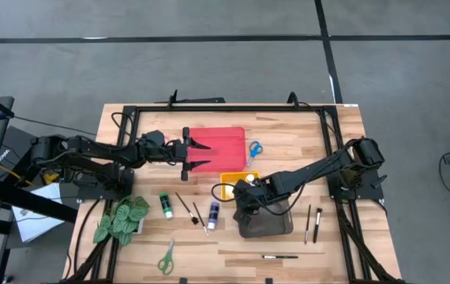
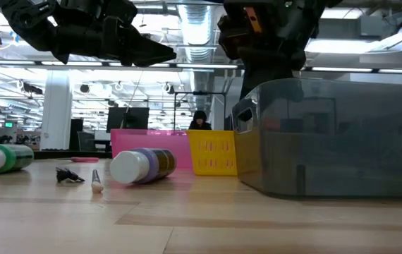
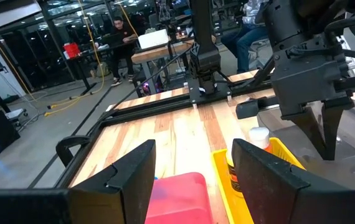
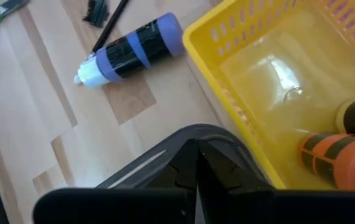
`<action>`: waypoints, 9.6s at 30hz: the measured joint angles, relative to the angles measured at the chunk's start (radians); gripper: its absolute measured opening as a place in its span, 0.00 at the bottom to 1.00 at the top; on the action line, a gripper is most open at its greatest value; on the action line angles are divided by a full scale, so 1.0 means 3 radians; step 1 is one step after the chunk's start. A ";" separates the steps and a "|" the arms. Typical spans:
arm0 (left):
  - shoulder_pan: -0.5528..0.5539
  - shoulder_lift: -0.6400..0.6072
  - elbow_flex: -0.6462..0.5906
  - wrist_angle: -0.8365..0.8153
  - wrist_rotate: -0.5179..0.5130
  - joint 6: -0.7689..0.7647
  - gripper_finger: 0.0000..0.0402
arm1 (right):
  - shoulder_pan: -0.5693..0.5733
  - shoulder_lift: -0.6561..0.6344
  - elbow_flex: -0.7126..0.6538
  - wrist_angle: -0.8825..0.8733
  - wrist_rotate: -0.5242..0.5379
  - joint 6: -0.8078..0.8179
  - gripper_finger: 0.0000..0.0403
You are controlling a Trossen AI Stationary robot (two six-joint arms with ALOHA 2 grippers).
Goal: Pick & Place Paint Supplies
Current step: Adjust the black bin, then put the blush brush into the red bin
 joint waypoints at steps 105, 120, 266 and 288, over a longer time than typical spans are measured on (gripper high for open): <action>0.0668 0.0000 0.0000 0.0569 0.0163 0.0074 0.51 | 0.1195 -0.1463 -0.1759 -0.2007 -0.0568 0.4514 0.38; 0.0668 0.0000 0.0001 0.0675 0.0165 0.0075 0.51 | 0.1254 -0.1143 -0.1846 -0.1759 -0.0575 0.4518 0.38; 0.0835 0.0001 0.0001 0.0118 -0.1193 0.0425 0.51 | -0.1608 0.0221 0.0084 0.1981 0.0047 -0.4613 0.01; 0.0835 0.0001 0.0001 0.0118 -0.1157 0.0424 0.51 | -0.1586 0.0219 0.0084 0.1932 0.0252 -0.4217 0.09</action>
